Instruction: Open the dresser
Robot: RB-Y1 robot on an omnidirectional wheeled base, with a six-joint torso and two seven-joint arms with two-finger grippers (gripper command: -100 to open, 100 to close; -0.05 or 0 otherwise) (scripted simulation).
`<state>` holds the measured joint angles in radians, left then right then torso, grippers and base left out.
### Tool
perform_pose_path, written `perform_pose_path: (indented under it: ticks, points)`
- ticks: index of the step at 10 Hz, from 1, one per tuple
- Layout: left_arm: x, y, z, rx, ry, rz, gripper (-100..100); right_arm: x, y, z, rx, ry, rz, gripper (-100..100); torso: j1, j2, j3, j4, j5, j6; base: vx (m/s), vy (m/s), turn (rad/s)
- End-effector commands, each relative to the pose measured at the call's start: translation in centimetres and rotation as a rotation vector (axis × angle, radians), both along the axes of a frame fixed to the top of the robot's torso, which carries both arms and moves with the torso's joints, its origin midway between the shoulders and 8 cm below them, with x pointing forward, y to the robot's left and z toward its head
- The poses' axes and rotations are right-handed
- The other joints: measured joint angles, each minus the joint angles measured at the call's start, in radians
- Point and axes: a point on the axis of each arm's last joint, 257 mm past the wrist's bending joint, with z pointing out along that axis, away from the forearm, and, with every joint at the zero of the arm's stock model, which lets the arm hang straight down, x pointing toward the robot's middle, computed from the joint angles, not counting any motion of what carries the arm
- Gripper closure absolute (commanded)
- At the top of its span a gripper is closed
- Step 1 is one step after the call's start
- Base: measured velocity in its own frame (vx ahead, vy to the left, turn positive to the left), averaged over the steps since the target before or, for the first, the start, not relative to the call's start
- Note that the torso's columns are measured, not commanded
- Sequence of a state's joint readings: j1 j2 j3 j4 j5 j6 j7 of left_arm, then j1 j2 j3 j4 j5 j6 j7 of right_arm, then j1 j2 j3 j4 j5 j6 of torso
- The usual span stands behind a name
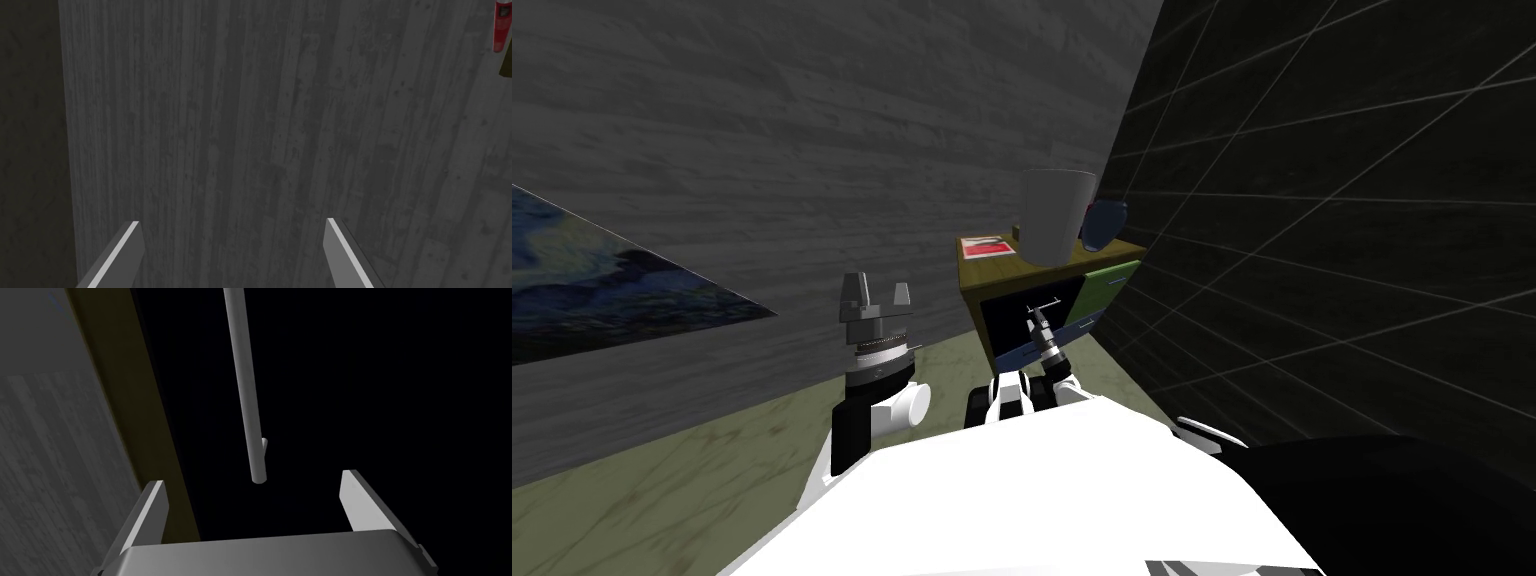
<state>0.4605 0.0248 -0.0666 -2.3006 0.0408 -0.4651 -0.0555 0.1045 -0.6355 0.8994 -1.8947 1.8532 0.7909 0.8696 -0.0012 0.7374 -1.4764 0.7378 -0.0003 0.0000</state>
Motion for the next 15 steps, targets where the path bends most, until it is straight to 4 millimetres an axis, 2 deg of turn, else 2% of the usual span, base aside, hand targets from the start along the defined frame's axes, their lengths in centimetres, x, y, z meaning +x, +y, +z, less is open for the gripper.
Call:
perform_pose_path:
  ticks: [1, 3, 4, 5, 6, 10, 11, 12, 13, 14, 15]
  points:
    - [0.0, 0.0, 0.0, 0.000, 0.000, 0.000, 0, 0.4, 0.0, 0.9, -0.002, 0.001, 0.011, -100, -0.002, -0.001, 0.000, 0.000, -0.001, 0.000, 0.056, 0.043, -0.074]
    - [0.0, 0.0, 0.0, 0.000, 0.000, 0.000, 0, 0.4, -0.1, 1.0, -0.001, 0.001, 0.011, -100, 0.001, -0.004, -0.003, -0.001, 0.000, 0.000, 0.072, 0.039, -0.039]
    - [0.0, 0.0, 0.0, 0.000, 0.000, 0.000, 0, 0.1, 0.0, 0.3, 0.000, 0.001, 0.004, 100, 0.000, 0.000, 0.000, 0.000, 0.000, 0.000, -0.040, -0.044, 0.068]
    - [0.0, 0.0, 0.0, 0.000, 0.000, 0.000, 0, 0.2, 0.1, 0.6, -0.003, 0.001, 0.010, 100, -0.003, 0.006, 0.004, 0.002, -0.001, 0.000, -0.026, -0.029, 0.026]
    - [0.0, 0.0, 0.0, 0.000, 0.000, 0.000, 0, -0.7, 0.4, 1.0, -0.003, -0.002, 0.021, 100, -0.001, 0.005, 0.003, 0.002, 0.000, 0.001, -0.078, -0.037, -0.092]
    - [0.0, 0.0, 0.0, 0.000, 0.000, 0.000, 0, -2.0, 0.9, 1.9, -0.004, -0.009, 0.039, 100, 0.001, 0.006, 0.002, 0.007, 0.002, 0.002, -0.133, -0.041, -0.060]
    - [0.0, 0.0, 0.0, 0.000, 0.000, 0.000, 0, -1.9, 0.9, 0.7, -0.013, 0.014, 0.042, 100, 0.002, 0.006, 0.002, 0.007, 0.002, 0.001, -0.053, -0.012, -0.019]
    - [0.0, 0.0, 0.0, 0.000, 0.000, 0.000, 0, -2.1, 3.2, -0.5, -0.032, 0.025, 0.080, 100, 0.004, 0.002, 0.000, 0.005, 0.002, 0.000, -0.054, -0.075, -0.319]
    - [0.0, 0.0, 0.0, 0.000, 0.000, 0.000, 0, -2.1, 3.7, -0.2, -0.010, 0.023, 0.078, 100, -0.002, 0.000, 0.000, 0.001, 0.000, 0.002, -0.056, -0.082, -0.179]
    - [0.0, 0.0, 0.0, 0.000, 0.000, 0.000, 0, -2.3, 5.8, -0.9, -0.035, 0.023, 0.121, 100, -0.003, -0.001, -0.001, -0.001, -0.001, 0.000, -0.062, -0.105, -0.324]
    - [0.0, 0.0, 0.0, 0.000, 0.000, 0.000, 0, -2.1, 6.4, -0.9, -0.014, 0.026, 0.116, 100, -0.005, -0.002, -0.001, -0.002, -0.001, 0.003, -0.046, -0.094, -0.123]
